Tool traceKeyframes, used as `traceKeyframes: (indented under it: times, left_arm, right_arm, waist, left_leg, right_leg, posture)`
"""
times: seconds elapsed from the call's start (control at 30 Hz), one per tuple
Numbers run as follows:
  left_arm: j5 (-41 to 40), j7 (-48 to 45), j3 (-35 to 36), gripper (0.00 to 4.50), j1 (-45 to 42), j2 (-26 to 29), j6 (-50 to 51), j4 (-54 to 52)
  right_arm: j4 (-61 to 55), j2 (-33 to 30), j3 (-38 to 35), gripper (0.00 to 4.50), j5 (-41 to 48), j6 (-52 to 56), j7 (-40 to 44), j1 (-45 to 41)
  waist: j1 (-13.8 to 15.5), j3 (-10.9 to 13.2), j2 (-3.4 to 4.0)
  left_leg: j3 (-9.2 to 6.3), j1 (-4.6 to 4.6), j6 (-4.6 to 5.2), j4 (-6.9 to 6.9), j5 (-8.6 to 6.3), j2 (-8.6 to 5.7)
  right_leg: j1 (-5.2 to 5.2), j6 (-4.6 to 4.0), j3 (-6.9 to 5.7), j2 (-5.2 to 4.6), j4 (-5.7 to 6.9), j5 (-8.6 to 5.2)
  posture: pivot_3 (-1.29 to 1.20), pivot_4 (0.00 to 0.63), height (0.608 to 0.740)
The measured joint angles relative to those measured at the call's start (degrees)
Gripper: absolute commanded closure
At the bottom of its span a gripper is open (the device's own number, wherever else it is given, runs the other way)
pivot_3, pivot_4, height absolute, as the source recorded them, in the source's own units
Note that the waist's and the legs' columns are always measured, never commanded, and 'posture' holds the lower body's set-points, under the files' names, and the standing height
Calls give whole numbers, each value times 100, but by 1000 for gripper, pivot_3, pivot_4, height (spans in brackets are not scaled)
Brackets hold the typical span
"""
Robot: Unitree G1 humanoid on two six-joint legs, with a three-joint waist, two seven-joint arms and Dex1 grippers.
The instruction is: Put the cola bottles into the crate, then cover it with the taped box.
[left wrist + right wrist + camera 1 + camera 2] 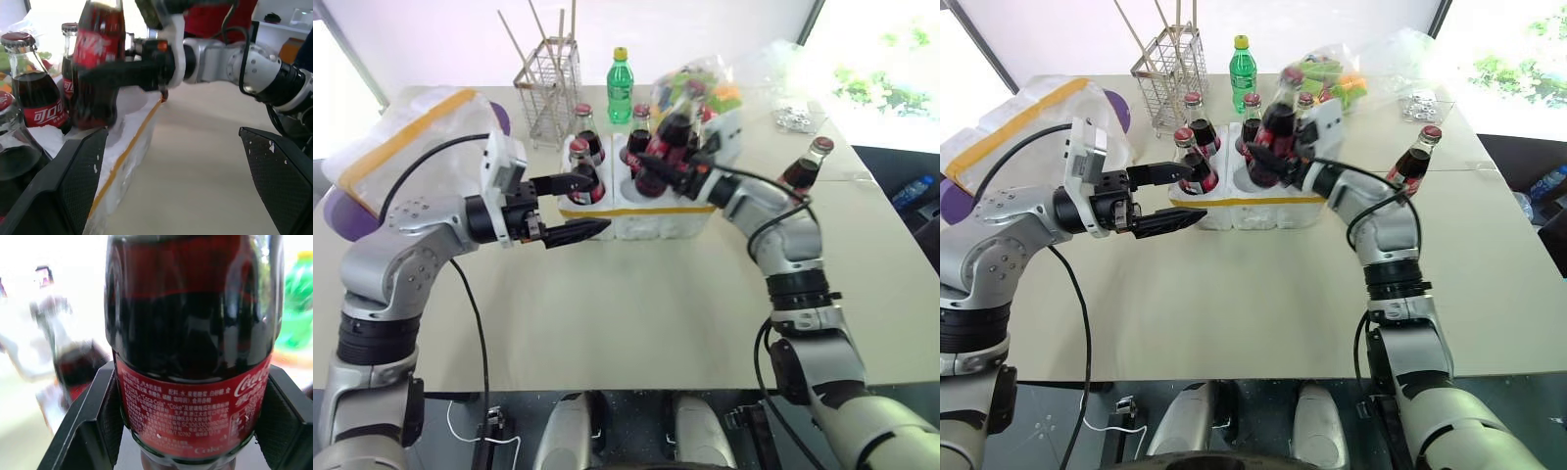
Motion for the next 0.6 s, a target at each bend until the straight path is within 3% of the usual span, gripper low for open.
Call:
traceKeyframes:
  times: [0.17,0.23,0.3,0.5,0.6]
  left_arm:
    - [0,98,11,0,11,2,0,-34]
    - [0,115,13,0,12,2,0,-44]
    - [0,140,13,0,12,1,0,-50]
    - [9,180,10,0,9,-17,-56,-53]
    - [17,181,1,0,15,-51,-85,-52]
  right_arm:
    - [231,71,390,1689,-526,-239,168,-35]
    - [357,125,458,628,-681,-303,191,-132]
    - [592,213,463,21,-822,-348,116,-297]
    - [836,325,356,21,-980,-323,-16,-496]
    - [255,93,91,21,-821,53,-93,-228]
  waist:
    - [-14,-8,-14]
    - [-40,-9,-16]
    - [-54,-10,-17]
    - [-37,-10,-16]
    - [43,-10,-17]
  left_leg:
    - [-1,9,0,0,0,4]
    - [0,14,-1,0,0,13]
    - [1,17,-7,0,4,23]
    - [2,17,-26,-2,15,38]
    - [-2,5,-28,-2,16,36]
  right_leg:
    - [7,0,0,0,2,0]
    - [7,-1,0,1,6,0]
    - [7,-4,0,8,9,2]
    - [4,-16,0,20,11,9]
    - [1,-16,-5,17,6,9]
  posture:
    - [0,150,736]
    - [0,150,736]
    - [0,150,736]
    - [0,150,736]
    - [0,150,736]
